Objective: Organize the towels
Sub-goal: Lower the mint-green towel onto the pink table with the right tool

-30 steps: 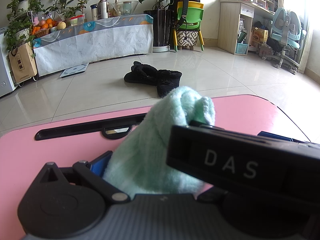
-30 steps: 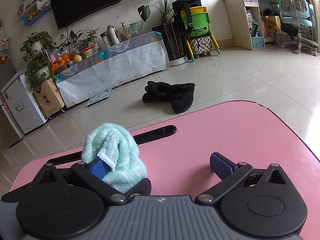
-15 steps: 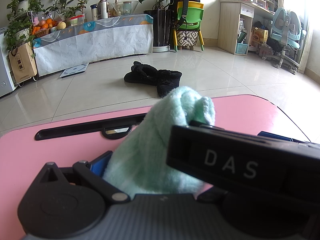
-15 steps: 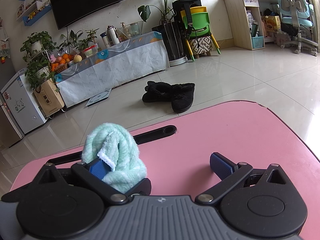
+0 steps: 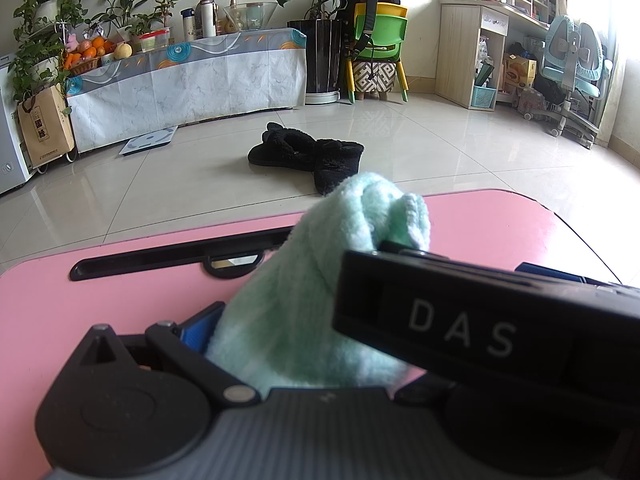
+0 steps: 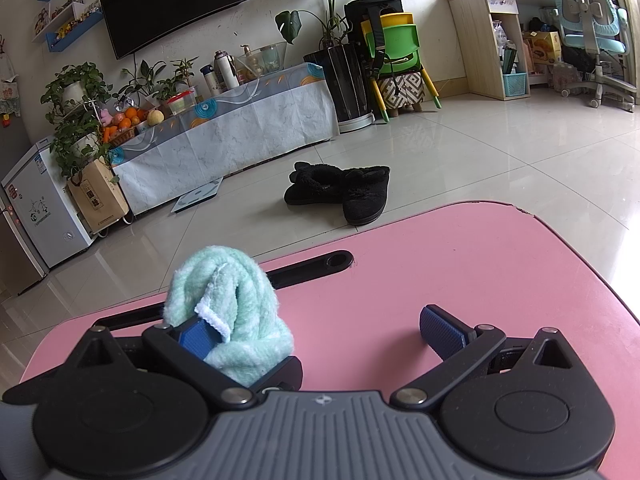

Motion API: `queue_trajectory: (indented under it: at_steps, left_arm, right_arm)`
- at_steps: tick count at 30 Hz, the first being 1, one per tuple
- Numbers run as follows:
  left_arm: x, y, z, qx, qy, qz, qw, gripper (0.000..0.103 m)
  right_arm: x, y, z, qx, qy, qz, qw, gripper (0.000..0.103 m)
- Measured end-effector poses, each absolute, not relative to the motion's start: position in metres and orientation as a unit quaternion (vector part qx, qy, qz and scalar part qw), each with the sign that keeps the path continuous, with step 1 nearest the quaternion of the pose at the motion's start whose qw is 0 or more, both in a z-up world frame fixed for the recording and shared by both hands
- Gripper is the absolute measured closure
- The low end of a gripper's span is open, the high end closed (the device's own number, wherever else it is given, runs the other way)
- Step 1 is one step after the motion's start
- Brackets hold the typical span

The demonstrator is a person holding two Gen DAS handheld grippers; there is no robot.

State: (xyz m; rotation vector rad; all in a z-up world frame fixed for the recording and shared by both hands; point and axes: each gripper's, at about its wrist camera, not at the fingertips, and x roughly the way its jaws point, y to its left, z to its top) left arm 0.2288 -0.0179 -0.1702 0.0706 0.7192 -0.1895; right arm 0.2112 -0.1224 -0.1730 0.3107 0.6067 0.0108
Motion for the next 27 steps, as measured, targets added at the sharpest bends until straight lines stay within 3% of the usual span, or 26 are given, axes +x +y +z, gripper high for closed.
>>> queue_trajectory:
  at_steps: [8, 18, 27]
  left_arm:
    - [0.225, -0.015, -0.17, 0.035, 0.352, -0.1, 0.93, 0.0]
    - [0.229, 0.0, -0.147, 0.046, 0.493, -0.08, 0.865, 0.0]
    - [0.196, 0.023, -0.126, 0.051, 0.504, -0.046, 0.861, 0.0]
  right_arm:
    - [0.201, -0.133, -0.171, 0.196, 0.294, 0.019, 0.935, 0.0]
    - [0.22, -0.13, -0.154, 0.167, 0.405, 0.028, 0.898, 0.0]
    - [0.203, -0.121, -0.127, 0.16, 0.415, 0.051, 0.894, 0.003]
